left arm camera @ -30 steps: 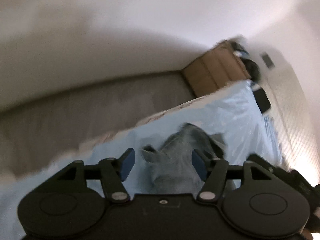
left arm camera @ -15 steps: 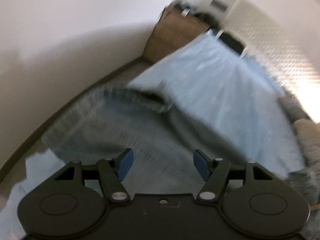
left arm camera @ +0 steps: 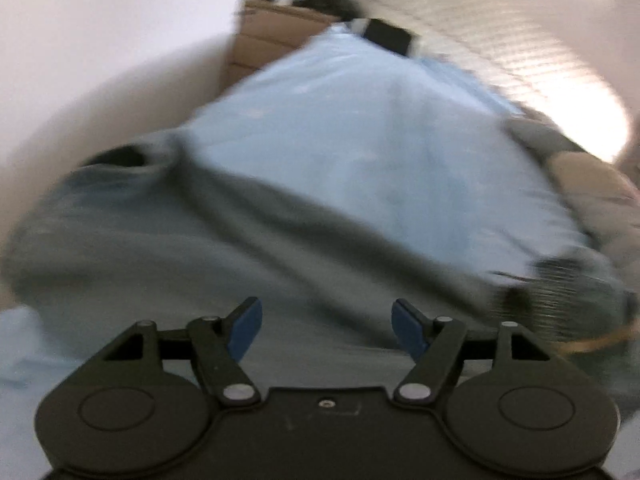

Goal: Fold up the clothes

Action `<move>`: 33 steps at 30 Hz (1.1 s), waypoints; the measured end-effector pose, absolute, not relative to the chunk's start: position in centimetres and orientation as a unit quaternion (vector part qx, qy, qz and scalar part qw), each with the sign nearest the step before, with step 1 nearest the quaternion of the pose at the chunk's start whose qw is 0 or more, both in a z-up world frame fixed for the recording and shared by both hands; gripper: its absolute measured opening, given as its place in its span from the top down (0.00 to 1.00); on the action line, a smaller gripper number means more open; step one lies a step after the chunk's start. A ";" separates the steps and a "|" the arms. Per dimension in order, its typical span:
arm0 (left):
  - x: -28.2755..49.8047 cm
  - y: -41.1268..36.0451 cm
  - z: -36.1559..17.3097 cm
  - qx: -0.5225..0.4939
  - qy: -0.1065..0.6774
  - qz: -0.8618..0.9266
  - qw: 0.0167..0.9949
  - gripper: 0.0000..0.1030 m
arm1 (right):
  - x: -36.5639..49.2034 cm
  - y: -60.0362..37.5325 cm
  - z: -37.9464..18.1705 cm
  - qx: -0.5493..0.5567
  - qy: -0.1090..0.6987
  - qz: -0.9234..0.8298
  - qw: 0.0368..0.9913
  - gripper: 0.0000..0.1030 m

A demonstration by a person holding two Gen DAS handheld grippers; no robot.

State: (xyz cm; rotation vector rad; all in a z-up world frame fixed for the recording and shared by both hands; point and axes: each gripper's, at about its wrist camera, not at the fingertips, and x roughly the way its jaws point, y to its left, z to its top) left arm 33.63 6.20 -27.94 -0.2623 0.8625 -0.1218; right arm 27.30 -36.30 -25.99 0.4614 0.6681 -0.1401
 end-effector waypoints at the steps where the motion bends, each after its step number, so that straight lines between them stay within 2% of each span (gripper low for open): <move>1: 33.6 4.6 -27.5 -0.128 0.414 -0.076 0.898 0.33 | 27.5 -37.7 -26.7 0.254 0.328 -0.075 0.907 0.26; 5: 33.6 -2.1 -26.8 -0.120 0.398 -0.146 0.898 0.33 | 28.1 -41.8 -30.4 0.387 0.325 -0.051 0.861 0.16; 10: 34.3 -8.5 -29.0 -0.062 0.433 -0.164 0.884 0.33 | 29.2 -43.0 -33.2 0.420 0.322 -0.005 0.849 0.05; 15: 35.2 -10.0 -32.8 -0.054 0.510 -0.126 0.849 0.33 | 29.8 -44.8 -36.2 0.512 0.338 0.056 0.788 0.02; 28: 35.7 -12.7 -33.5 -0.003 0.523 -0.084 0.848 0.32 | 32.3 -45.2 -37.2 0.535 0.377 0.126 0.745 0.00; 33: 35.2 -12.8 -33.1 0.000 0.527 -0.077 0.846 0.32 | 31.8 -45.8 -35.1 0.572 0.340 0.153 0.731 0.00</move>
